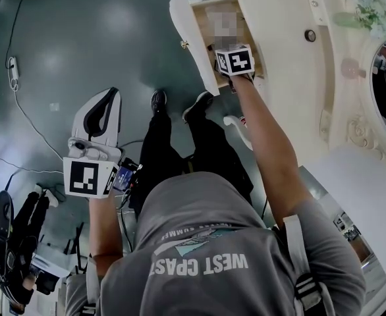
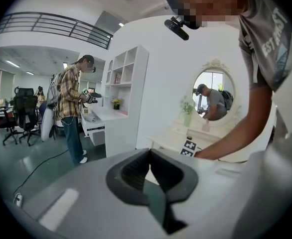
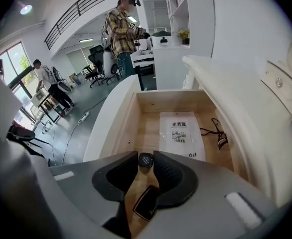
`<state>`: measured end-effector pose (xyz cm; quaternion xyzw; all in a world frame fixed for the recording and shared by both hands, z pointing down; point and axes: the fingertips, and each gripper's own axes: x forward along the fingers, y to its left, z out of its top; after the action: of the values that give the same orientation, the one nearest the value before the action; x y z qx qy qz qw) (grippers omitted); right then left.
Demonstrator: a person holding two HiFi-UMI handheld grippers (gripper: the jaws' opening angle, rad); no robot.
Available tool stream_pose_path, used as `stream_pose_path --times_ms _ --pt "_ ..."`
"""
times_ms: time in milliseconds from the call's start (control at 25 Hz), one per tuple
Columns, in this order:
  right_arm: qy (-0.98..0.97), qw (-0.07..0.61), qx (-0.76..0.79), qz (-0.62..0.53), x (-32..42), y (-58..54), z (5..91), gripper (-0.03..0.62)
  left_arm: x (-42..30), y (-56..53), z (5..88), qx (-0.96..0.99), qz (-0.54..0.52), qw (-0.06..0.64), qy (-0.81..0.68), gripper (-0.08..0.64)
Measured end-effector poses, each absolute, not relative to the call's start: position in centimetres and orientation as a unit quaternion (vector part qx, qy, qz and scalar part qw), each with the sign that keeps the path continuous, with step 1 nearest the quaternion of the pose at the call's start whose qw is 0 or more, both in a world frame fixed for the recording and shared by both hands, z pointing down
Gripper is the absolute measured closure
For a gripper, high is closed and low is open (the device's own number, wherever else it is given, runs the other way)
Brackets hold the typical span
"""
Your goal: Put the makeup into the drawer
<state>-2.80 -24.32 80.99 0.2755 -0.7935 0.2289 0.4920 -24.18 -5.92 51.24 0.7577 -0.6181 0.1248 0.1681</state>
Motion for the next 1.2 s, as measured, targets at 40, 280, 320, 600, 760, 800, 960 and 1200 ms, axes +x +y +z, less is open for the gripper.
stream_pose_path --times_ms 40,280,320,600,760,800,960,1200 --pt "-0.794 0.491 0.275 0.231 -2.8 -24.2 80.9 0.491 -24.2 -6.0 51.1 0.759 0.124 0.167 -0.617 0.558" --pt "-0.794 0.485 0.276 0.241 -2.7 -24.0 79.9 0.465 -24.1 -7.1 50.4 0.769 0.124 0.161 -0.606 0.558" --pt "-0.796 0.481 0.279 0.240 -2.6 -24.0 79.5 0.465 -23.9 -7.1 50.2 0.771 0.124 0.157 -0.604 0.558" --pt "-0.822 0.426 0.301 0.229 -2.2 -23.9 73.6 0.465 -22.7 -7.1 47.7 0.789 0.120 0.126 -0.590 0.558" --pt "-0.851 0.366 0.301 0.224 -2.5 -22.8 67.9 0.498 -21.7 -7.3 45.5 0.799 0.119 0.108 -0.579 0.558" --pt "-0.861 0.349 0.300 0.219 -2.8 -22.6 66.2 0.516 -21.4 -7.5 44.9 0.803 0.119 0.100 -0.575 0.558" --pt "-0.889 0.294 0.302 0.176 -2.9 -21.6 58.6 0.592 -20.2 -8.1 42.4 0.819 0.121 0.068 -0.557 0.558" --pt "-0.910 0.262 0.309 0.086 -1.7 -18.0 48.4 0.592 -18.3 -8.1 39.7 0.837 0.120 0.042 -0.532 0.558"
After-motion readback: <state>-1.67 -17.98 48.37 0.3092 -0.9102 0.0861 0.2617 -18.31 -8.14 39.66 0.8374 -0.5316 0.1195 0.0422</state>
